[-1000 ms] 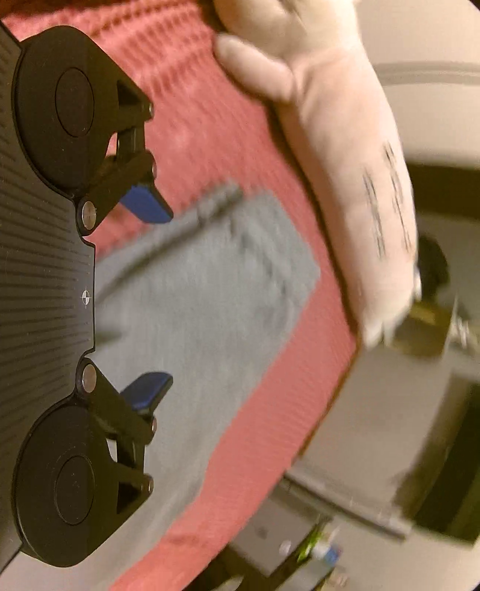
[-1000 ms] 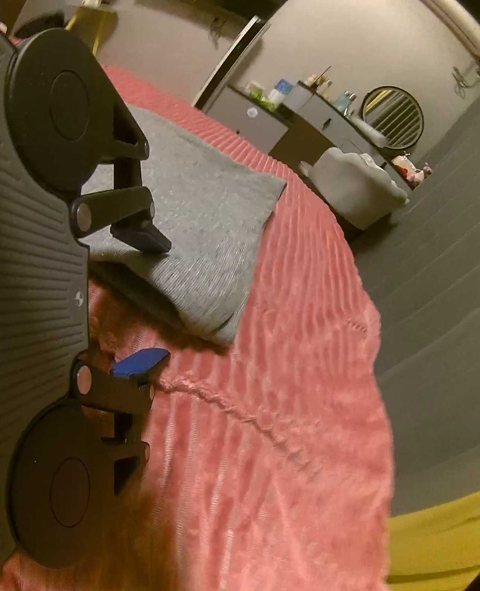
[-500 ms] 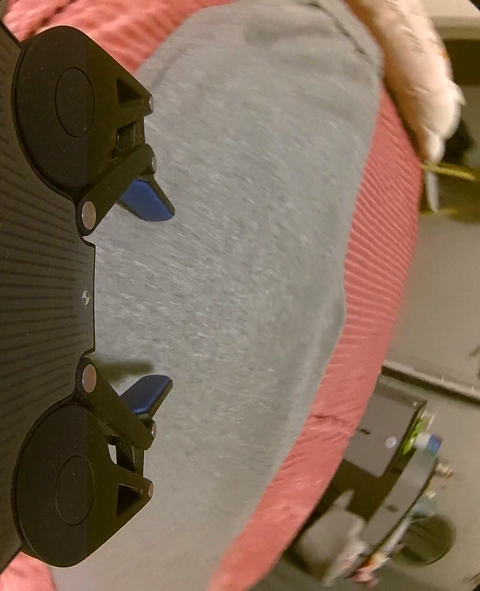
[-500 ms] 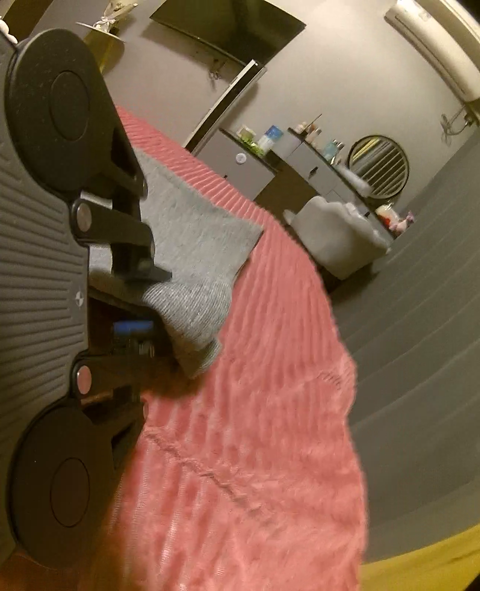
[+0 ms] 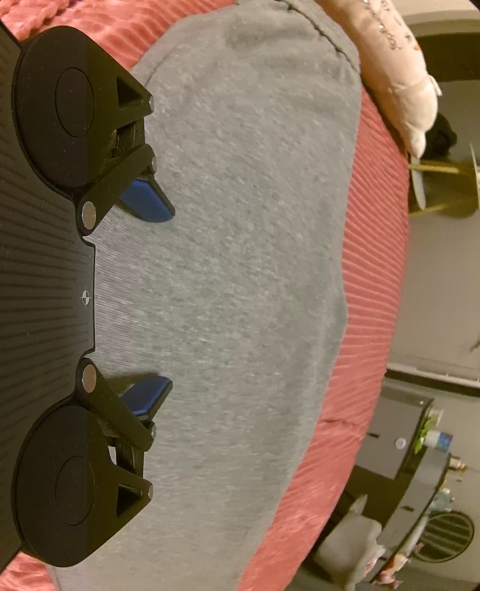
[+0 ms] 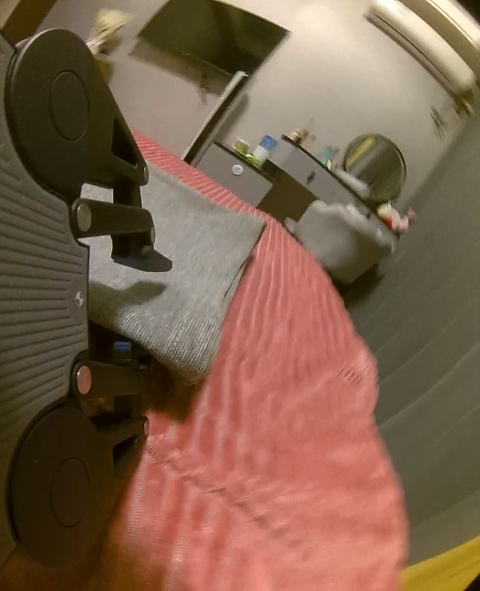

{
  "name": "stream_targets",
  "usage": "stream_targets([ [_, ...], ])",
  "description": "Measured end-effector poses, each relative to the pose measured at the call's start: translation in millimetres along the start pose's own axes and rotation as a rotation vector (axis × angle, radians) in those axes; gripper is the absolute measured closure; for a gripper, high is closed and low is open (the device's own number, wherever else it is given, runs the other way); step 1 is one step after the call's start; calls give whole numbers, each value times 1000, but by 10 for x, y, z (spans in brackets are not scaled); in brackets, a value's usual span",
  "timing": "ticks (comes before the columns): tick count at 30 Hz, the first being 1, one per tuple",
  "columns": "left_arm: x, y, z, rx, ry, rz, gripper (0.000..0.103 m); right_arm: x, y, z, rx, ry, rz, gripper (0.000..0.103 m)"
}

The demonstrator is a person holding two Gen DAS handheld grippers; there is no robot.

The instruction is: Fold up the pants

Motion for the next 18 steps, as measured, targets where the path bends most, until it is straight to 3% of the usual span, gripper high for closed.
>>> stream_targets([
  [3,33,8,-22,-1,-10,-26,7,24,70,-89,-43,25,17,94],
  [7,79,46,-56,-9,-24,-73,7,172,107,-165,-46,-54,-84,95],
  [10,111,77,-130,-24,-52,-108,8,596,159,-269,-72,-52,-200,95],
  [14,155,120,-227,-48,-72,-132,8,1804,-2,-518,-93,141,-454,95],
  [16,174,134,-276,-56,-80,-141,9,2393,-338,-602,-55,267,-586,95],
  [18,194,142,-334,-59,-102,-158,9,2851,-866,-610,39,380,-730,95],
])
Point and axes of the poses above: each gripper's, at about its wrist camera, not at the fingertips, and z roughly the way its jaws point, x to its left, y to its top, the point moved 10 cm from there along z, roughly the way its jaws point, and after that the axes turned 7 degrees about -z, right-handed, at the moved point
